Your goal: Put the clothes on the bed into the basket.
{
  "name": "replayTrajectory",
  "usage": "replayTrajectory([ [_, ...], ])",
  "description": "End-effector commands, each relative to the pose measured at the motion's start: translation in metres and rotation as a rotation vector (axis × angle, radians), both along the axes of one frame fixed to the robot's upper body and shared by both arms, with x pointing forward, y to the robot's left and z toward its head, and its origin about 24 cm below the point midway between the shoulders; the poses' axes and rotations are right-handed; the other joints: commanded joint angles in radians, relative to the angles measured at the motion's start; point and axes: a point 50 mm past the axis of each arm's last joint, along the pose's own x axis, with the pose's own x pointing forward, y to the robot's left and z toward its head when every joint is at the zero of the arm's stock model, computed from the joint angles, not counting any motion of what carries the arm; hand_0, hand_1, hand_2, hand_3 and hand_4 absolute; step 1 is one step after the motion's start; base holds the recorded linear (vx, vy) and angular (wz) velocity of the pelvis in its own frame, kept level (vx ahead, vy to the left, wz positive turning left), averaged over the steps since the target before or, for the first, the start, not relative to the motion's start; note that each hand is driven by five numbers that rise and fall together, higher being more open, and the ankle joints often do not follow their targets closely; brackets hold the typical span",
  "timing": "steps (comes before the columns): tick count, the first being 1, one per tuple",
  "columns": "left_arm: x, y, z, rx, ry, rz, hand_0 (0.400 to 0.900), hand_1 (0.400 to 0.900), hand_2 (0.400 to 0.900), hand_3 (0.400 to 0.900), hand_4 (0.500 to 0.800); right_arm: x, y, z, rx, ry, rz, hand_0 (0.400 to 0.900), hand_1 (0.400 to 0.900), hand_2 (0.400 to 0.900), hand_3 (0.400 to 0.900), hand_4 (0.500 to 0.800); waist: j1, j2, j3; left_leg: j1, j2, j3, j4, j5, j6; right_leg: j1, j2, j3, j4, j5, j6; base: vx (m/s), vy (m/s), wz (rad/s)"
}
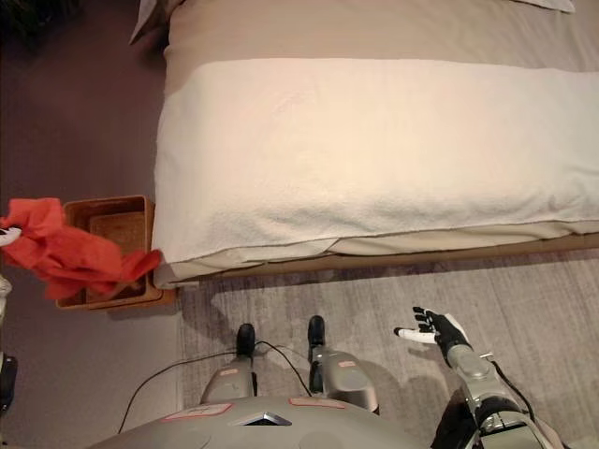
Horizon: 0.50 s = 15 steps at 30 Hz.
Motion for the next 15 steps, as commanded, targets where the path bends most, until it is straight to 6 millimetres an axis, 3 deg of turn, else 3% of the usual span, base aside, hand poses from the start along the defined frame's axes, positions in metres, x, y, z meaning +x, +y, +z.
replayTrajectory([
  [1, 0.008, 0.018, 0.071, 0.130, -0.190, 0.065, 0.400, 0.400, 0.400, 0.400, 0.500, 0.005, -0.034, 0.021, -0.098, -0.033, -0.009, 0.900, 0.900, 0.900, 0.900, 0.800, 0.020, -0.009, 0.023, 0.113, 0.045, 0.031, -0.006, -0.083, -0.024, -0.087, -0.104, 0.045, 0.036, 0.073, 0.130, -0.01, 0.018, -0.09],
  [6, 0.012, 0.019, 0.089, 0.127, -0.262, 0.063, 0.400, 0.400, 0.400, 0.400, 0.500, 0.005, -0.031, 0.020, -0.084, -0.025, 0.009, 0.900, 0.900, 0.900, 0.900, 0.800, 0.026, -0.024, 0.036, 0.108, 0.041, 0.035, -0.006, -0.085, -0.019, -0.085, -0.106, 0.048, 0.020, 0.085, 0.137, 0.00, 0.014, -0.05],
  [15, 0.017, 0.017, 0.094, 0.127, -0.278, 0.056, 0.400, 0.400, 0.400, 0.400, 0.500, 0.010, -0.024, 0.018, -0.064, -0.033, 0.028, 0.900, 0.900, 0.900, 0.900, 0.800, 0.028, -0.030, 0.051, 0.108, 0.020, 0.042, -0.006, -0.095, -0.008, -0.085, -0.120, 0.054, 0.016, 0.091, 0.141, 0.00, 0.034, -0.03],
])
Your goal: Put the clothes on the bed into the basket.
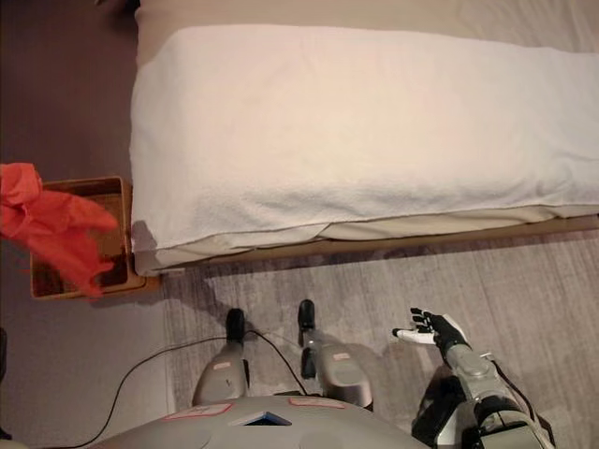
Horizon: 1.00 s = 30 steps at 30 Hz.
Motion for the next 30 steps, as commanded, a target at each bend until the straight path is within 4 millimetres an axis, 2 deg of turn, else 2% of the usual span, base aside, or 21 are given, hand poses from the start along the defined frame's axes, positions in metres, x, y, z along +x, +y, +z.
replayTrajectory([
  [1, -0.003, 0.016, 0.065, 0.129, -0.171, 0.046, 0.400, 0.400, 0.400, 0.400, 0.500, 0.008, -0.025, 0.018, -0.080, -0.046, 0.018, 0.900, 0.900, 0.900, 0.900, 0.800, 0.024, 0.023, -0.012, 0.123, 0.021, 0.020, -0.006, -0.099, -0.003, -0.065, -0.119, 0.036, 0.017, 0.091, 0.139, -0.01, 0.040, -0.07],
  [12, -0.001, 0.019, 0.106, 0.206, -0.219, 0.054, 0.400, 0.400, 0.400, 0.400, 0.500, 0.026, -0.024, 0.028, -0.090, -0.104, 0.051, 0.900, 0.900, 0.900, 0.900, 0.800, 0.022, -0.001, 0.017, 0.084, 0.013, 0.027, -0.006, -0.092, 0.002, -0.098, -0.129, 0.026, 0.007, 0.122, 0.157, -0.02, 0.016, -0.02],
  [22, 0.001, 0.018, 0.128, 0.222, -0.269, 0.068, 0.400, 0.400, 0.400, 0.400, 0.500, 0.038, -0.016, 0.032, -0.071, -0.146, 0.080, 0.900, 0.900, 0.900, 0.900, 0.800, 0.019, -0.028, 0.041, 0.043, 0.002, 0.041, -0.006, -0.081, 0.005, -0.131, -0.137, 0.023, -0.002, 0.148, 0.168, -0.05, 0.022, -0.04],
  [23, 0.005, 0.015, 0.129, 0.207, -0.296, 0.064, 0.612, 0.612, 0.612, 0.612, 0.627, 0.039, -0.014, 0.031, -0.064, -0.148, 0.088, 0.900, 0.900, 0.900, 0.900, 0.800, 0.017, -0.033, 0.045, 0.039, 0.002, 0.042, -0.006, -0.080, 0.006, -0.135, -0.138, 0.022, -0.002, 0.151, 0.168, -0.04, 0.003, 0.01],
  [24, 0.006, 0.015, 0.129, 0.201, -0.296, 0.065, 0.900, 0.900, 0.900, 0.900, 0.800, 0.039, -0.013, 0.031, -0.063, -0.147, 0.090, 0.900, 0.900, 0.900, 0.900, 0.800, 0.017, -0.034, 0.046, 0.037, 0.000, 0.041, -0.006, -0.079, 0.007, -0.136, -0.140, 0.022, -0.002, 0.152, 0.169, -0.04, 0.003, 0.02],
  [30, 0.013, 0.010, 0.124, 0.171, -0.306, 0.044, 0.900, 0.900, 0.900, 0.900, 0.800, 0.036, -0.013, 0.030, -0.062, -0.142, 0.092, 0.900, 0.900, 0.900, 0.900, 0.800, 0.021, -0.035, 0.058, 0.041, -0.009, 0.036, -0.006, -0.081, 0.012, -0.132, -0.148, 0.018, 0.001, 0.148, 0.166, -0.02, 0.015, 0.05],
])
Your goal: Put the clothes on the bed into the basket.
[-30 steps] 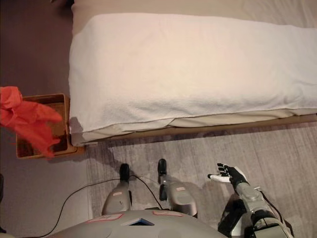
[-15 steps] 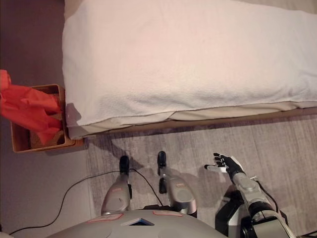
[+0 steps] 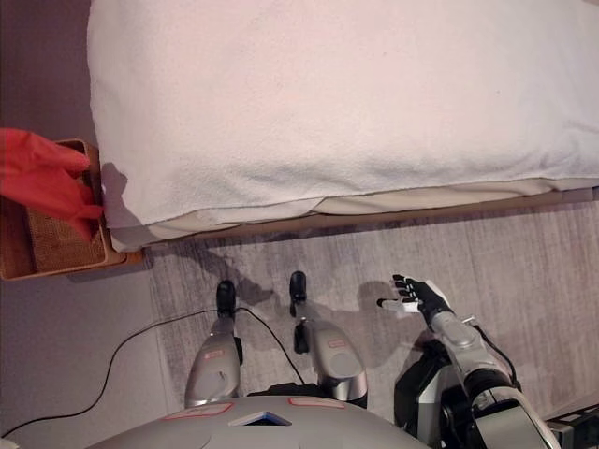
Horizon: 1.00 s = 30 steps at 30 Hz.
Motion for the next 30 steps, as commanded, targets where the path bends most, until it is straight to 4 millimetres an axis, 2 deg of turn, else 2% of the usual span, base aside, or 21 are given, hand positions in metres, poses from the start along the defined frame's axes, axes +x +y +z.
replayTrajectory([
  [1, -0.010, 0.007, 0.042, 0.089, -0.125, 0.040, 0.900, 0.900, 0.900, 0.900, 0.800, -0.015, -0.035, 0.011, -0.085, 0.002, -0.036, 0.900, 0.900, 0.900, 0.900, 0.800, 0.023, 0.014, -0.042, 0.088, -0.005, 0.020, -0.007, -0.081, 0.012, -0.077, -0.145, 0.012, 0.001, 0.137, 0.149, 0.00, 0.000, 0.00],
  [4, -0.007, 0.005, 0.036, 0.060, -0.139, 0.023, 0.900, 0.900, 0.900, 0.900, 0.800, -0.015, -0.034, 0.011, -0.082, 0.001, -0.035, 0.900, 0.900, 0.900, 0.900, 0.800, 0.023, 0.015, -0.039, 0.093, -0.007, 0.019, -0.007, -0.083, 0.013, -0.074, -0.147, 0.012, 0.001, 0.137, 0.149, 0.00, 0.000, 0.00],
  [12, 0.016, -0.020, -0.012, -0.170, -0.261, -0.146, 0.900, 0.900, 0.900, 0.900, 0.800, -0.020, -0.036, 0.009, -0.078, 0.011, -0.064, 0.900, 0.900, 0.900, 0.900, 0.800, 0.028, 0.015, -0.034, 0.113, -0.009, 0.021, -0.007, -0.089, 0.014, -0.061, -0.145, 0.010, 0.003, 0.130, 0.142, 0.00, 0.000, 0.00],
  [14, 0.019, -0.026, -0.018, -0.186, -0.277, -0.179, 0.900, 0.900, 0.900, 0.900, 0.800, -0.021, -0.037, 0.009, -0.078, 0.010, -0.067, 0.900, 0.900, 0.900, 0.900, 0.800, 0.028, 0.016, -0.035, 0.114, -0.008, 0.021, -0.007, -0.089, 0.013, -0.060, -0.143, 0.008, 0.003, 0.128, 0.141, 0.00, -0.017, 0.03],
  [15, 0.029, -0.045, -0.031, -0.210, -0.304, -0.276, 0.900, 0.900, 0.900, 0.900, 0.800, -0.022, -0.036, 0.008, -0.072, 0.003, -0.089, 0.900, 0.900, 0.900, 0.900, 0.800, 0.034, 0.012, -0.032, 0.114, -0.007, 0.019, -0.007, -0.088, 0.013, -0.058, -0.141, 0.006, 0.003, 0.125, 0.138, 0.01, -0.031, 0.06],
  [18, 0.034, -0.073, -0.061, -0.304, -0.346, -0.394, 0.900, 0.900, 0.900, 0.900, 0.800, -0.023, -0.037, 0.008, -0.068, -0.007, -0.111, 0.900, 0.900, 0.900, 0.900, 0.800, 0.034, 0.011, -0.033, 0.118, -0.004, 0.015, -0.007, -0.089, 0.011, -0.051, -0.140, 0.000, 0.003, 0.119, 0.133, 0.01, -0.013, 0.02],
  [21, 0.037, -0.098, -0.089, -0.399, -0.338, -0.475, 0.900, 0.900, 0.900, 0.900, 0.800, -0.026, -0.038, 0.007, -0.071, -0.010, -0.125, 0.900, 0.900, 0.900, 0.900, 0.800, 0.029, 0.011, -0.042, 0.126, 0.000, 0.015, -0.007, -0.093, 0.010, -0.044, -0.138, -0.001, 0.002, 0.115, 0.130, 0.00, 0.000, 0.00],
  [22, 0.037, -0.098, -0.090, -0.400, -0.337, -0.475, 0.900, 0.900, 0.900, 0.900, 0.800, -0.026, -0.038, 0.007, -0.072, -0.009, -0.125, 0.900, 0.900, 0.900, 0.900, 0.800, 0.029, 0.012, -0.043, 0.127, 0.000, 0.015, -0.007, -0.093, 0.010, -0.044, -0.138, -0.001, 0.002, 0.115, 0.130, 0.03, -0.023, -0.01],
  [23, 0.043, -0.122, -0.105, -0.460, -0.324, -0.557, 0.900, 0.900, 0.900, 0.900, 0.800, -0.028, -0.039, 0.006, -0.077, -0.008, -0.136, 0.900, 0.900, 0.900, 0.900, 0.800, 0.027, 0.011, -0.050, 0.132, 0.000, 0.015, -0.007, -0.097, 0.010, -0.040, -0.137, -0.002, 0.002, 0.112, 0.128, 0.03, -0.018, 0.00],
  [26, 0.054, -0.160, -0.119, -0.520, -0.265, -0.692, 0.900, 0.900, 0.900, 0.900, 0.800, -0.031, -0.041, 0.003, -0.095, 0.013, -0.159, 0.900, 0.900, 0.900, 0.900, 0.800, 0.021, 0.015, -0.064, 0.143, 0.002, 0.017, -0.007, -0.103, 0.010, -0.032, -0.135, -0.001, 0.003, 0.107, 0.125, 0.04, -0.024, -0.03],
  [30, 0.063, -0.196, -0.133, -0.595, -0.198, -0.810, 0.900, 0.900, 0.900, 0.900, 0.800, -0.032, -0.042, -0.002, -0.117, 0.050, -0.168, 0.900, 0.900, 0.900, 0.900, 0.800, 0.015, 0.028, -0.086, 0.166, 0.002, 0.023, -0.007, -0.112, 0.011, -0.017, -0.132, 0.004, 0.003, 0.099, 0.123, 0.05, -0.007, -0.06],
])
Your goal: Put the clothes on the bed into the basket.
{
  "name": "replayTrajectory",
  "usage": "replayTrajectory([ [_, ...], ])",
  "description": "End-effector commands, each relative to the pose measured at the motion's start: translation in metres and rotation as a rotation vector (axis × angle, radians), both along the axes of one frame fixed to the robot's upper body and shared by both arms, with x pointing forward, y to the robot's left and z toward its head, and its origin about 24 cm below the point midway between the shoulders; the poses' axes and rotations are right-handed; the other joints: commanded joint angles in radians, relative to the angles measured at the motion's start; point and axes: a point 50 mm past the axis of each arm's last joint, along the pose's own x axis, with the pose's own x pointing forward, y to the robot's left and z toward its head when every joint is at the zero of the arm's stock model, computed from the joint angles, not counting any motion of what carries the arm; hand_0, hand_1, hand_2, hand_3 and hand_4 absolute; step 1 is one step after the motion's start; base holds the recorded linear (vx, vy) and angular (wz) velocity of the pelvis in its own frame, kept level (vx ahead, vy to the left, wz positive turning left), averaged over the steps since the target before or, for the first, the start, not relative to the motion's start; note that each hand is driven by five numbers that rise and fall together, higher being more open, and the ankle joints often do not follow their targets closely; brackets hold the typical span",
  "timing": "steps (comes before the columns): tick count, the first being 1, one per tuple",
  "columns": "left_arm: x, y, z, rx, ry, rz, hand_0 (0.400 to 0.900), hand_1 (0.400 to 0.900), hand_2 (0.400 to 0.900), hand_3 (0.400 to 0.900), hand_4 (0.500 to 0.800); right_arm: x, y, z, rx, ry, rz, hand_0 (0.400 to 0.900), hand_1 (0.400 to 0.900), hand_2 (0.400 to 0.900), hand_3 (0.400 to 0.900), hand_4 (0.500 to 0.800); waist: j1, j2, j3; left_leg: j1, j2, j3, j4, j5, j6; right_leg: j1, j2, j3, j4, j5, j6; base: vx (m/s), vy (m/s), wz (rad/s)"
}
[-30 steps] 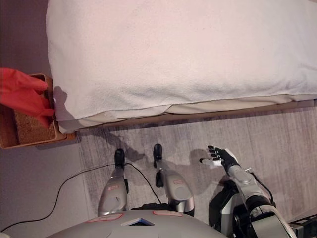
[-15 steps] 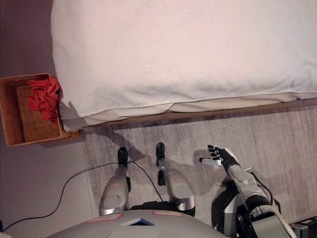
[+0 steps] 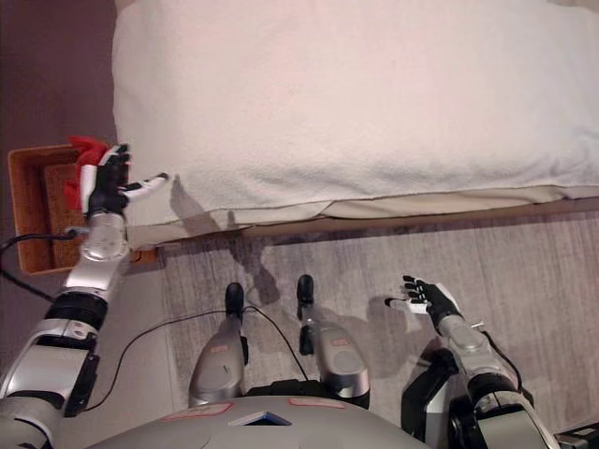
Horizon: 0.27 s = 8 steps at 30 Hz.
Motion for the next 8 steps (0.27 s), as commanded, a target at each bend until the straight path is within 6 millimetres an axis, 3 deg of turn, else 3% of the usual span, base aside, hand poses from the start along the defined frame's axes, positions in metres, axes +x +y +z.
replayTrajectory([
  [1, 0.018, -0.028, 0.027, -0.026, -0.160, -0.140, 0.900, 0.900, 0.900, 0.900, 0.800, -0.021, -0.028, 0.000, -0.106, 0.056, -0.055, 0.900, 0.900, 0.900, 0.900, 0.800, -0.007, 0.017, -0.139, 0.093, 0.016, 0.026, -0.006, -0.115, 0.012, -0.096, -0.116, 0.008, 0.009, 0.097, 0.121, 0.07, -0.008, -0.11],
  [8, 0.012, -0.057, -0.003, -0.152, -0.078, -0.214, 0.900, 0.900, 0.900, 0.900, 0.800, -0.015, -0.026, 0.002, -0.136, 0.053, -0.027, 0.900, 0.900, 0.900, 0.900, 0.800, -0.015, 0.040, -0.193, 0.143, 0.014, 0.052, -0.006, -0.131, 0.011, -0.064, -0.111, 0.024, 0.008, 0.085, 0.118, 0.07, -0.005, -0.15],
])
